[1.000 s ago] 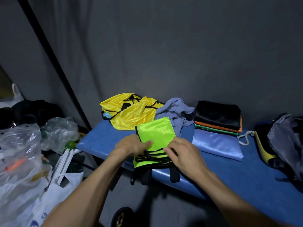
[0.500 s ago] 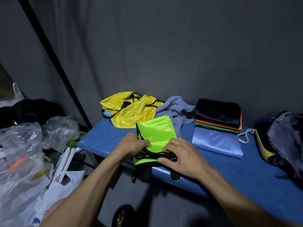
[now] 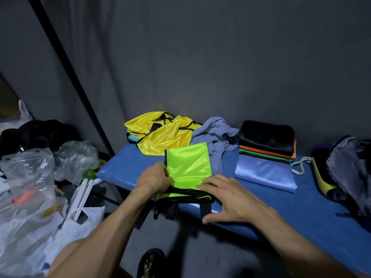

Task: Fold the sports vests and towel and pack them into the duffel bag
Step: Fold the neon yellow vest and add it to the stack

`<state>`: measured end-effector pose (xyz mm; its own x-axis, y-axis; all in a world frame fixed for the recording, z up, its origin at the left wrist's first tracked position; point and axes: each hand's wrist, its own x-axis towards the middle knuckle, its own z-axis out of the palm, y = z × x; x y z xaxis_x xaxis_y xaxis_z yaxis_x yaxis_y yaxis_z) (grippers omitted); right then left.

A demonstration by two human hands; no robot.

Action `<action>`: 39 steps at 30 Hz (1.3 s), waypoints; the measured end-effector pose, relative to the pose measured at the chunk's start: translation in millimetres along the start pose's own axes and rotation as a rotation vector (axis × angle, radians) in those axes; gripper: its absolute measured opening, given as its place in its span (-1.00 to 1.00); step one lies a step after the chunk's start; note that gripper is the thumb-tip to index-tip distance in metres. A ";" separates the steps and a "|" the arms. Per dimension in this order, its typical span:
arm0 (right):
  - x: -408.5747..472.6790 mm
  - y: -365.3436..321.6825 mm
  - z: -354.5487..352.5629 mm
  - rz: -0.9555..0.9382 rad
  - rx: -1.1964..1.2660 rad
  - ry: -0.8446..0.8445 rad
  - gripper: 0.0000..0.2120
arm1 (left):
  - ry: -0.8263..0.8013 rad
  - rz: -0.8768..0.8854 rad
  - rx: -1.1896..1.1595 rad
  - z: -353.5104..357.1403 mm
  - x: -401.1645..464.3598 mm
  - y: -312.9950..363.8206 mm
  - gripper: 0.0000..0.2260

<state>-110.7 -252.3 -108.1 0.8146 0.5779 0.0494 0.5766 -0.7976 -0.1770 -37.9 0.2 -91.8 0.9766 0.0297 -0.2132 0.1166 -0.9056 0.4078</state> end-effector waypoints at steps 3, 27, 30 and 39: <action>-4.3 0.9 -1.6 -0.020 -0.008 -0.069 0.05 | 0.025 0.018 0.045 3.0 0.7 0.1 -0.85; -24.4 -17.0 13.5 -0.148 0.057 0.355 -0.94 | -0.284 0.861 0.067 10.9 -7.9 21.1 -0.74; -25.0 -14.4 5.2 -0.072 0.108 0.267 -0.81 | -0.293 0.863 0.107 12.1 -6.0 22.0 -0.70; 16.0 -7.7 -10.5 0.172 0.371 0.165 -0.78 | -0.307 0.883 0.176 16.0 -7.3 21.2 -0.80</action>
<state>-101.4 -238.7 -95.6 0.9133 0.3827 0.1397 0.3947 -0.7465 -0.5357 -45.5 -26.0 -95.7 0.6054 -0.7859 -0.1261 -0.6943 -0.5989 0.3991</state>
